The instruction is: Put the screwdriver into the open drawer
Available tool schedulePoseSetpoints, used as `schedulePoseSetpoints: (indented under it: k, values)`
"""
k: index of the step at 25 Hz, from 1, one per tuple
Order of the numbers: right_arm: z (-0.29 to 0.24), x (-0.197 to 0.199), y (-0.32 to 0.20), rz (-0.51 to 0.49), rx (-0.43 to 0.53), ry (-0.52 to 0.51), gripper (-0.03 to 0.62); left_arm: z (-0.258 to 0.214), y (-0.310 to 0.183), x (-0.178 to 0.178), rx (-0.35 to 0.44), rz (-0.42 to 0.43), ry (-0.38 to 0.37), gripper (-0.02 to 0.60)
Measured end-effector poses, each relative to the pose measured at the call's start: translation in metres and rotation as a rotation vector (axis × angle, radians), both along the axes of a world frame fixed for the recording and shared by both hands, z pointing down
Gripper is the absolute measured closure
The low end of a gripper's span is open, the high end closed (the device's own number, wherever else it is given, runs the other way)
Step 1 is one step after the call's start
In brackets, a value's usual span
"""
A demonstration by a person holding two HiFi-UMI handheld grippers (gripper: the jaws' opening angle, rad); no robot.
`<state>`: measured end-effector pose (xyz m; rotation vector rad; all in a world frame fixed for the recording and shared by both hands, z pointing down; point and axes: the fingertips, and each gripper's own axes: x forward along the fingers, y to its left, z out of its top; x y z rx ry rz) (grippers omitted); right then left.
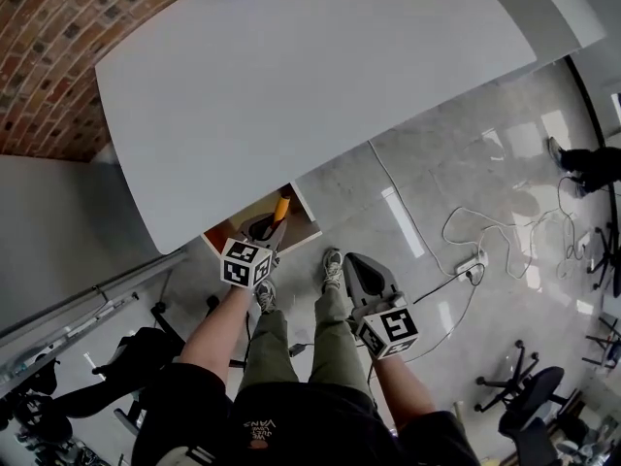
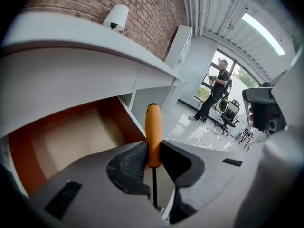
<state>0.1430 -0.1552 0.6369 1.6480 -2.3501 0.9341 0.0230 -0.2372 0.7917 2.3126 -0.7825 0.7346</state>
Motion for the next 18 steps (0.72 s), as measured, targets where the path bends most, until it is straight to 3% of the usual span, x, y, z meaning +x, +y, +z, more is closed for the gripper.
schedulePoseSetpoints:
  k: [18]
  values:
    - [0.044,0.016,-0.013,-0.036,-0.034,-0.031,0.599,0.092,-0.034,0.003,-0.16,-0.09,-0.137,0.499]
